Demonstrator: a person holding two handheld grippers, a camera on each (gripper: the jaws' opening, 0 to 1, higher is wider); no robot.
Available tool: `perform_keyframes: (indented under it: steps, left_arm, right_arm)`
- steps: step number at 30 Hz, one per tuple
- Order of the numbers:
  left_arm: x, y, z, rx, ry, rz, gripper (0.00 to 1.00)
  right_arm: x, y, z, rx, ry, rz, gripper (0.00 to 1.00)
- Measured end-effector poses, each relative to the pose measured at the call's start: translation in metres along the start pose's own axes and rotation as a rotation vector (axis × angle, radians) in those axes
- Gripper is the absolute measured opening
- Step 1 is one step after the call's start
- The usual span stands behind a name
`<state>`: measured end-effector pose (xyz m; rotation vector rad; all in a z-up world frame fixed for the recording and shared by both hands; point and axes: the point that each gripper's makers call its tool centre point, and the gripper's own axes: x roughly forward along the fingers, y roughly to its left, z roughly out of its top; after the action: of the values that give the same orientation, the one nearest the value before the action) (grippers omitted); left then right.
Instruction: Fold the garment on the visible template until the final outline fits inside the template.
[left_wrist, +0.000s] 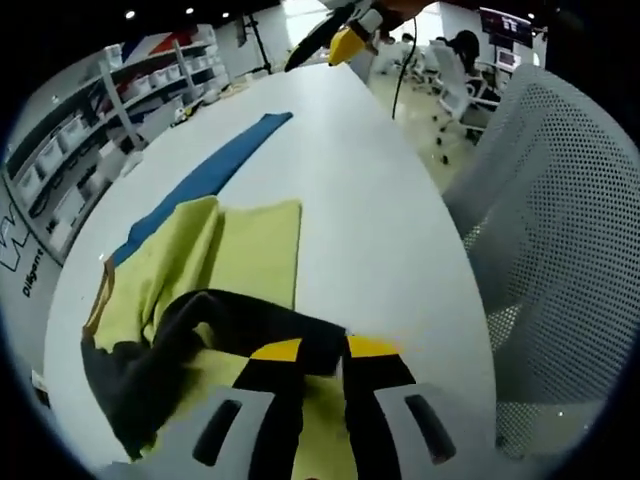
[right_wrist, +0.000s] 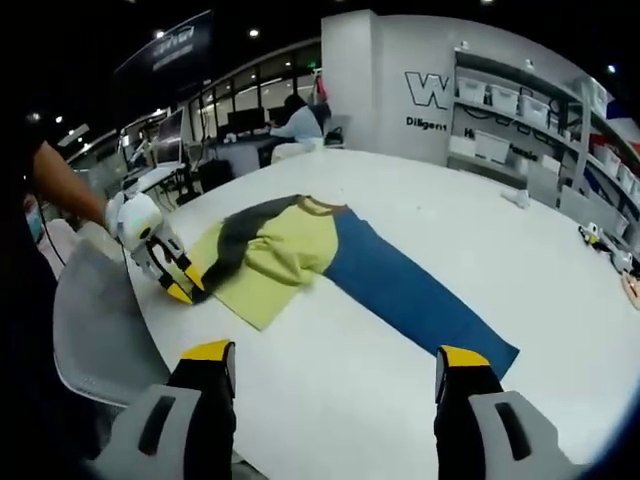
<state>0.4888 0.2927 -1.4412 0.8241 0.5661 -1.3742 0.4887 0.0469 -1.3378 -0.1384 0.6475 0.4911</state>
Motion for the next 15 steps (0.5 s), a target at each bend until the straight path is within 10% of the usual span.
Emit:
perform_keyframes:
  steps: [8,15]
  left_arm:
    - [-0.004,0.007,-0.001,-0.141,-0.006,0.025,0.01]
    - [-0.025,0.033,0.024,-0.233,-0.137,0.079,0.0]
  right_arm:
    - [0.0,-0.003,0.002,0.008,-0.001,-0.01,0.77]
    - [0.001,0.001,0.006,0.0,-0.008,0.001,0.76]
